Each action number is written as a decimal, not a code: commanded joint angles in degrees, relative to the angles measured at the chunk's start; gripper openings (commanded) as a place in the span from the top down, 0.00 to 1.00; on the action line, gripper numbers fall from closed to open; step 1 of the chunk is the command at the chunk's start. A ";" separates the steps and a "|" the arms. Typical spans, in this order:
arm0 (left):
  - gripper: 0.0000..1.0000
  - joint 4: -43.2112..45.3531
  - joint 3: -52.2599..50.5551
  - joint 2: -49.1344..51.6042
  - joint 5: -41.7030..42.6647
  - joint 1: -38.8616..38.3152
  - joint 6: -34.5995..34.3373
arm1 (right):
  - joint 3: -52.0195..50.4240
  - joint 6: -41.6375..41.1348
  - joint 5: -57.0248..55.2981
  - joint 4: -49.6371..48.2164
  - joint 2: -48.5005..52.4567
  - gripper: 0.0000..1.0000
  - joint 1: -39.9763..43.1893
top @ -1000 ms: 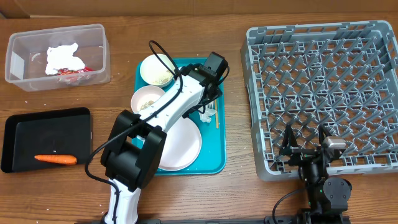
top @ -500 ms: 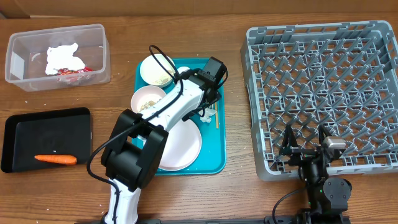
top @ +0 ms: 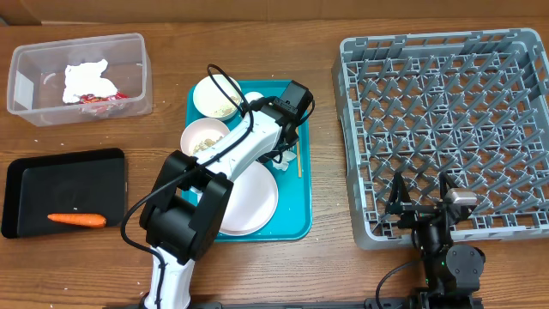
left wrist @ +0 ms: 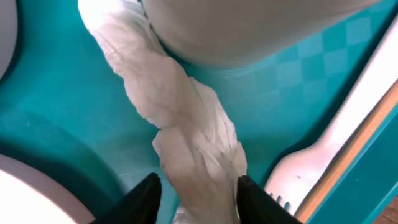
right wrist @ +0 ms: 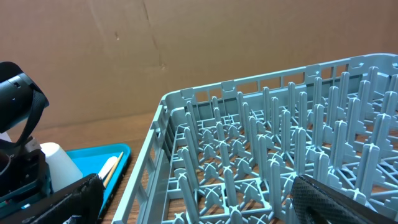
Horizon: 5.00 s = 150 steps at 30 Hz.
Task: Sort waste into correct bins and load items into the dishwasher rack
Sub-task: 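Reach the left gripper to the twisted napkin beside the fork, then grasp the twisted napkin and lift it with the left gripper, then lower the napkin into the clear bin and open the left gripper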
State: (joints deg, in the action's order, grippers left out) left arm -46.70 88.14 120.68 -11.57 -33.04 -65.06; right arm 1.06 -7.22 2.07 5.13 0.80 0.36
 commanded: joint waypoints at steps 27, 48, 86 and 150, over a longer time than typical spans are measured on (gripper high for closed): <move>0.96 -25.70 19.85 0.13 2.36 0.42 4.85 | -0.61 0.17 -0.52 -0.39 -0.63 0.00 0.13; 0.96 -16.98 36.72 -2.16 0.02 37.57 16.04 | -0.61 0.17 -0.52 -0.39 -0.63 0.00 0.13; 0.06 -20.94 36.72 4.66 12.55 45.16 42.93 | -0.61 0.17 -0.52 -0.39 -0.63 0.00 0.13; 0.96 -20.81 37.13 11.82 8.39 45.66 46.86 | -0.61 0.17 -0.52 -0.39 -0.63 0.00 0.13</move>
State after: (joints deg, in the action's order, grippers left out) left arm -66.41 124.84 129.36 -2.85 12.51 -19.25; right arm 1.06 -7.25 2.07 5.13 0.80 0.34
